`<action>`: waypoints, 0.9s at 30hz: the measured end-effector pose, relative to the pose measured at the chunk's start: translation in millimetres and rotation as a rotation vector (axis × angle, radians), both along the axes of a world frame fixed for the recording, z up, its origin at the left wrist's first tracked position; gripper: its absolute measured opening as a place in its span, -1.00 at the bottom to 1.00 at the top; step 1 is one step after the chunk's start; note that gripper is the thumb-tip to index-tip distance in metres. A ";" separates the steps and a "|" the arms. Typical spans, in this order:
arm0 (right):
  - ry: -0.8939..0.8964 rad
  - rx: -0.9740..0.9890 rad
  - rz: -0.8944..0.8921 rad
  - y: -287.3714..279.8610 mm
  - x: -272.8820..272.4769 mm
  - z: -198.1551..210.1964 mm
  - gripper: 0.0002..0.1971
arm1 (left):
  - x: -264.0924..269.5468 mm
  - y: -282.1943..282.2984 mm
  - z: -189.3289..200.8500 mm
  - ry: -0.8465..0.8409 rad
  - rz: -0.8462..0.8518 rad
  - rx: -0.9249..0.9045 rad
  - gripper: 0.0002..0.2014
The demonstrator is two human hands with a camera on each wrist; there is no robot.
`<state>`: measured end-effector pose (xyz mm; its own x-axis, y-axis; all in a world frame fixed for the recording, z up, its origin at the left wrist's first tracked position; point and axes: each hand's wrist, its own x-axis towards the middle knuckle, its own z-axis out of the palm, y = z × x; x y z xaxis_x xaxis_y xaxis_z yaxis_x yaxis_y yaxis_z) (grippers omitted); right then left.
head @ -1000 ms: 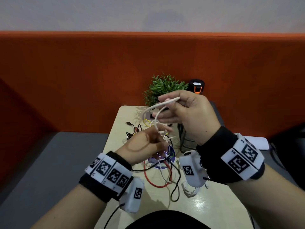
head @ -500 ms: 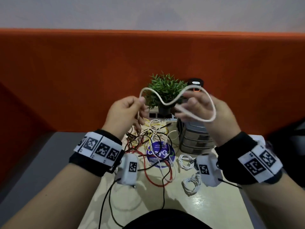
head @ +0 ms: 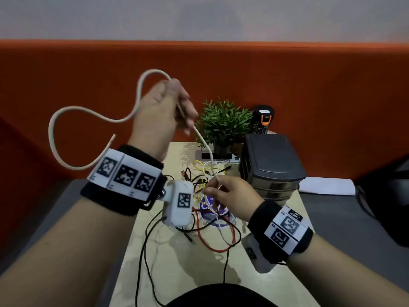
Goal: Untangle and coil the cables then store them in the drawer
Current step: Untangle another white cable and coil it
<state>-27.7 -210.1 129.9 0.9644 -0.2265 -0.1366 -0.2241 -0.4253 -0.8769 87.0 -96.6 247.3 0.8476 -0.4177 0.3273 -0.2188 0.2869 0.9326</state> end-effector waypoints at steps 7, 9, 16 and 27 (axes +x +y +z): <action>0.064 0.007 -0.093 -17.5 2.5 -17.9 -0.83 | 56.6 46.5 23.6 0.025 0.269 -0.230 -0.69; 0.010 0.108 -0.155 -19.3 4.2 -11.5 -0.82 | 62.8 53.0 14.5 0.110 0.305 -0.129 -0.68; -0.249 0.336 -0.210 -15.6 12.6 19.8 -0.78 | 37.2 42.4 -54.3 0.433 0.113 0.208 -0.56; -0.383 0.414 -0.348 2.5 9.7 25.0 -0.81 | -27.7 38.6 -100.2 0.366 -0.523 0.585 -0.91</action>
<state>-18.0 -207.7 154.9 0.8420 -0.5363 0.0588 0.0730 0.0053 -0.9973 59.3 -58.1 147.1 0.5093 -0.7997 -0.3181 0.1507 -0.2810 0.9478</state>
